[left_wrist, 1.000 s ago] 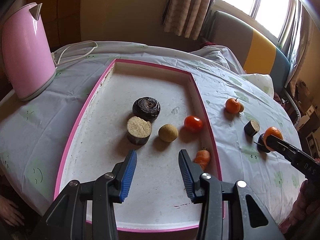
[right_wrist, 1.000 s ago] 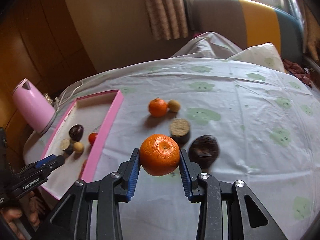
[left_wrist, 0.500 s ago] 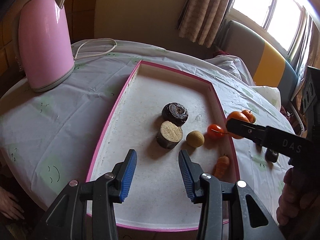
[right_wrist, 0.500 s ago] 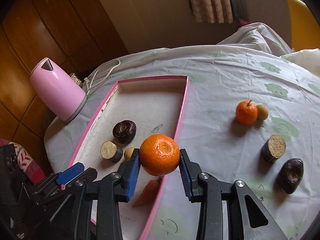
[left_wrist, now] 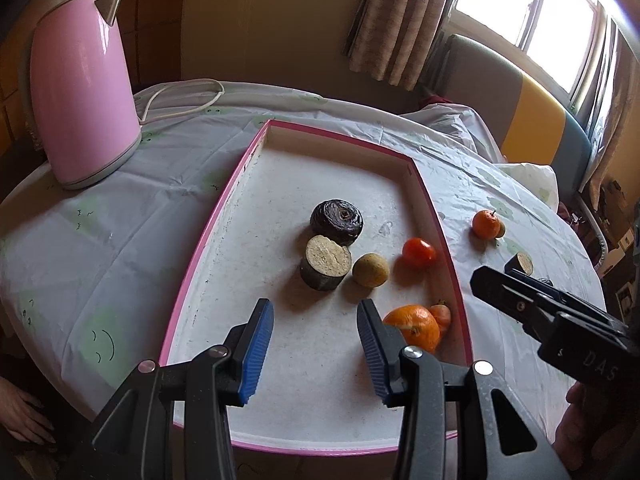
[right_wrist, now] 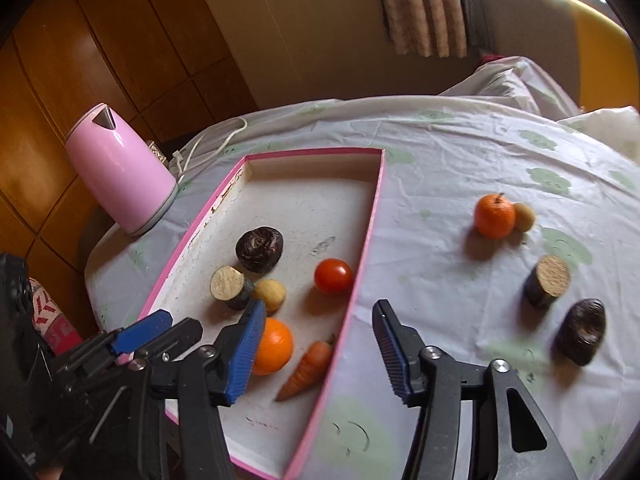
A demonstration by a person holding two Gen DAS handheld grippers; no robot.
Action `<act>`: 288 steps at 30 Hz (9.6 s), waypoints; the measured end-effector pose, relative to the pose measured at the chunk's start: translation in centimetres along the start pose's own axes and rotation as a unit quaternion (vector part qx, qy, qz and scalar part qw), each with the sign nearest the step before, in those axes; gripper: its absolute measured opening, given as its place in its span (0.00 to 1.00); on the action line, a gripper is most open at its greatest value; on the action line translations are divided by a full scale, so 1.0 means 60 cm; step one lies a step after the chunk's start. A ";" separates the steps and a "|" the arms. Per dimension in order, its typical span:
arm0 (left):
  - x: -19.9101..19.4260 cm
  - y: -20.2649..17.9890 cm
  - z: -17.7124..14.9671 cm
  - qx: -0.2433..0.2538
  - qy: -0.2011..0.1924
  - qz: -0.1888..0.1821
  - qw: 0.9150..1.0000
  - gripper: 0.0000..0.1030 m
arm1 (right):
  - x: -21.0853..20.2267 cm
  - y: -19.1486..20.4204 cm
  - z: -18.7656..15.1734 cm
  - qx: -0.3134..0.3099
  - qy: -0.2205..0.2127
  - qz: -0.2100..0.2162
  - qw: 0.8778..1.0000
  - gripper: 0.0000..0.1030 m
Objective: Organize fruits
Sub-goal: 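Carry the mandarin orange into the pink tray and open the right gripper, then move the right gripper to the dark round fruit and close on it, then grasp the cut cylinder slice with the left gripper while the right holds the dark fruit, then carry the slice into the tray and open the left gripper while the right holds the dark fruit, then carry the dark fruit into the pink tray and open the right gripper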
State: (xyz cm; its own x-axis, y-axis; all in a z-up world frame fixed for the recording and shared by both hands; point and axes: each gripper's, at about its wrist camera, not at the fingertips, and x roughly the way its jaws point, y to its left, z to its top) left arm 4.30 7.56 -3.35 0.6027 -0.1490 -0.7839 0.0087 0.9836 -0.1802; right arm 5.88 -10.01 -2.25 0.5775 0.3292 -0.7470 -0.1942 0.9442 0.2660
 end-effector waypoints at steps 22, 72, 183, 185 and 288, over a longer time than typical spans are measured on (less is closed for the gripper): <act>-0.012 -0.073 -0.019 0.065 0.005 -0.022 0.998 0.43 | -0.101 -0.144 -0.072 0.076 -0.046 -0.123 0.988 0.64; 0.015 -0.184 -0.053 0.149 0.051 -0.103 0.982 0.43 | -0.047 -0.228 -0.056 0.043 -0.019 -0.187 0.981 0.72; 0.033 -0.217 -0.012 0.105 0.000 -0.055 0.993 0.34 | -0.056 -0.332 -0.080 0.117 -0.041 -0.265 0.956 0.47; 0.025 -0.205 -0.010 0.102 -0.004 -0.053 0.993 0.34 | -0.056 -0.332 -0.080 0.117 -0.041 -0.265 0.956 0.47; -0.023 -0.008 0.012 0.019 -0.034 0.044 0.998 0.36 | 0.036 0.019 0.034 -0.034 -0.009 -0.004 0.999 0.62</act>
State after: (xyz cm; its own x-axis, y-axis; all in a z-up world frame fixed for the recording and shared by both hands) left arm 4.02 7.39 -1.73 0.6550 -0.0560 -0.7535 -0.0171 0.9959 -0.0888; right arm 8.53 -8.23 -2.30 0.5938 0.3214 -0.7376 -0.2420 0.9456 0.2172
